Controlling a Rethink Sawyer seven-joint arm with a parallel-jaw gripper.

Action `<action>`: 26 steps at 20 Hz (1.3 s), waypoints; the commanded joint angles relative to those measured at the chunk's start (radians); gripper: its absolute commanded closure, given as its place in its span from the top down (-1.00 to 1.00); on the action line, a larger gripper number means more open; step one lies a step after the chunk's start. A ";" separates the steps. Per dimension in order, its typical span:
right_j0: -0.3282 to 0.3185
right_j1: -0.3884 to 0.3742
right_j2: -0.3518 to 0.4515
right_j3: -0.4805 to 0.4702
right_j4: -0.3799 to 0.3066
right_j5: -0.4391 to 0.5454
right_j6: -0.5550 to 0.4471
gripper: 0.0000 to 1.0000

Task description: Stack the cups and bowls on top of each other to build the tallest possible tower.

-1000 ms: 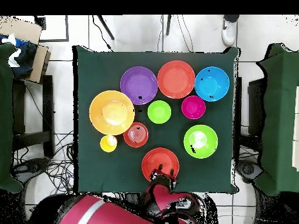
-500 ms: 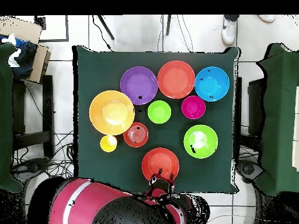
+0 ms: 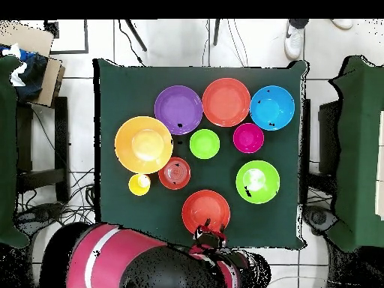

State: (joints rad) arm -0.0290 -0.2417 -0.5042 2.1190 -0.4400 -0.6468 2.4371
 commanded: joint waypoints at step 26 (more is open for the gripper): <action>-0.092 -0.229 0.076 0.017 -0.163 0.210 0.078 1.00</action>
State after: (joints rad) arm -0.1591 -0.4957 -0.5567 2.1229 -0.6423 -0.4673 2.4371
